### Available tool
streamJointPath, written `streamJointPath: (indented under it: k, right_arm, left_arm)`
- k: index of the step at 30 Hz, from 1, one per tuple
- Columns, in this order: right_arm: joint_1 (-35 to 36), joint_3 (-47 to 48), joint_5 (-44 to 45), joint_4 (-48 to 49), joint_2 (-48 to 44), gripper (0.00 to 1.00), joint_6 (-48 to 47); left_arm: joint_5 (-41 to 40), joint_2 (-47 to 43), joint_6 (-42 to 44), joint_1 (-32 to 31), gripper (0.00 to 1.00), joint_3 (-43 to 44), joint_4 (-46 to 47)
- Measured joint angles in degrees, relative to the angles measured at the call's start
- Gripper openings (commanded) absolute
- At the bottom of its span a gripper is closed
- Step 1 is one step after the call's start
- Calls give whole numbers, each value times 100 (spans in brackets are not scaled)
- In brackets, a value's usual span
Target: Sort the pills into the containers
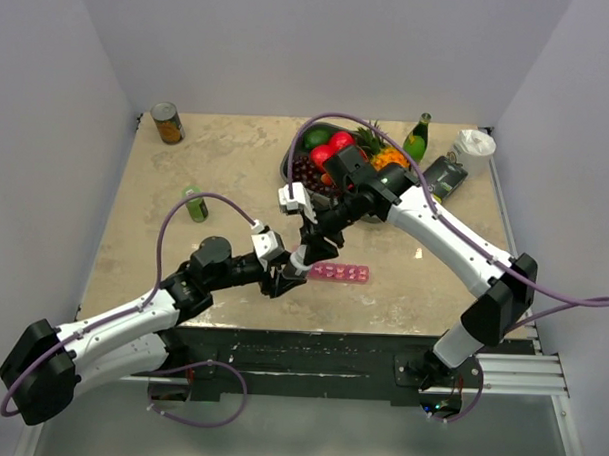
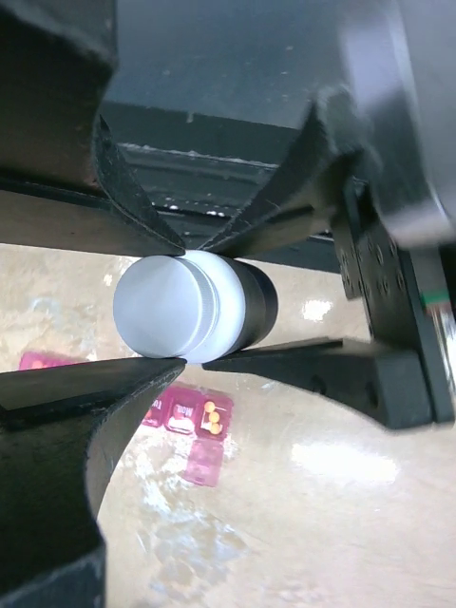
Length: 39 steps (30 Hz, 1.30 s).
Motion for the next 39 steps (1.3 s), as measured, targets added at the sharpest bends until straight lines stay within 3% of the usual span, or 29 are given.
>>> streamJointPath:
  k: [4,7,8,9,12,13,20,23,26,30,39]
  right_arm:
    - [-31,-127,164,481,227,25,931]
    - [-52,-212,254,778,352,49,1554]
    - [-61,-212,260,837,398,66,1700]
    - [-70,-212,262,881,455,76,1829]
    - [-94,-129,195,796,619,96,1952]
    - [-103,-50,160,710,680,99,1930]
    - [-693,702,-328,83,417,99,881]
    - [-879,643,-437,-188,-181,99,33]
    - [-822,531,-793,-752,-688,98,-1462]
    - [-610,398,-1128,-1156,-713,95,-2723]
    - [7,269,-1064,-1351,-118,66,-3228]
  left_arm:
    - [-444,61,85,0,0,0,-258]
    - [-713,109,111,0,0,-44,-337]
    - [-785,107,109,0,0,-76,-326]
    - [-837,107,109,0,0,-98,-321]
    - [-907,92,109,0,0,-114,-26]
    - [-907,63,109,0,0,-114,90]
    - [-662,-234,74,0,0,-118,92]
    - [-350,-361,31,2,0,-118,50]
    - [109,-350,-68,2,0,-114,50]
    - [942,-118,-219,7,0,50,33]
    - [1606,-24,-326,7,0,304,59]
